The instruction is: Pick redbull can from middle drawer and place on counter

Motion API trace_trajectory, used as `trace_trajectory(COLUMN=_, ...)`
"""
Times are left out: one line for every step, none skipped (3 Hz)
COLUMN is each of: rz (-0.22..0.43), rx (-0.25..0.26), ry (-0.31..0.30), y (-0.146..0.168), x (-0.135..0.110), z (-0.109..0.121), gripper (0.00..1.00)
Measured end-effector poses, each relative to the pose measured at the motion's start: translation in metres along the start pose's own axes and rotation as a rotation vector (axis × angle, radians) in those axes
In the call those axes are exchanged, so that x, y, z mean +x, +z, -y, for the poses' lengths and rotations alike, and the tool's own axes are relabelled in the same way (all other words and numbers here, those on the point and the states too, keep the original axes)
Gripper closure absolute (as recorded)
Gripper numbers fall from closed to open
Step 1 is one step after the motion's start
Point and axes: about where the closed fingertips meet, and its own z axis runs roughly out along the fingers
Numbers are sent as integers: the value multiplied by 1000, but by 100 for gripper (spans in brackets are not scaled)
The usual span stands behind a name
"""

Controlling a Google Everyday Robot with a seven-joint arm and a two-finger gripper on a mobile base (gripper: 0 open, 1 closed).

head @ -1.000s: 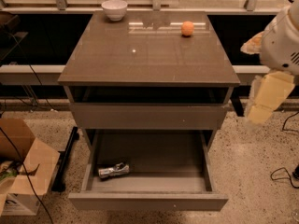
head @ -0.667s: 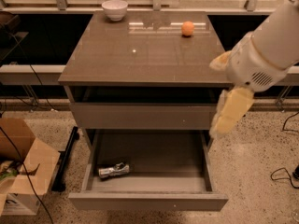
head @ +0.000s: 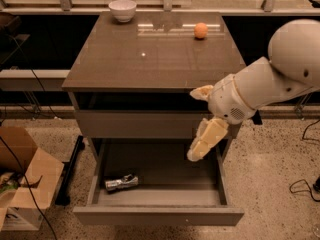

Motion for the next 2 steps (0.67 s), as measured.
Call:
trace_trajectory(rz=141, rx=-60, ry=43, y=51, x=2, z=4, gripper=0)
trace_trajectory(rz=141, rx=-60, ry=43, y=51, x=2, z=4, gripper=0)
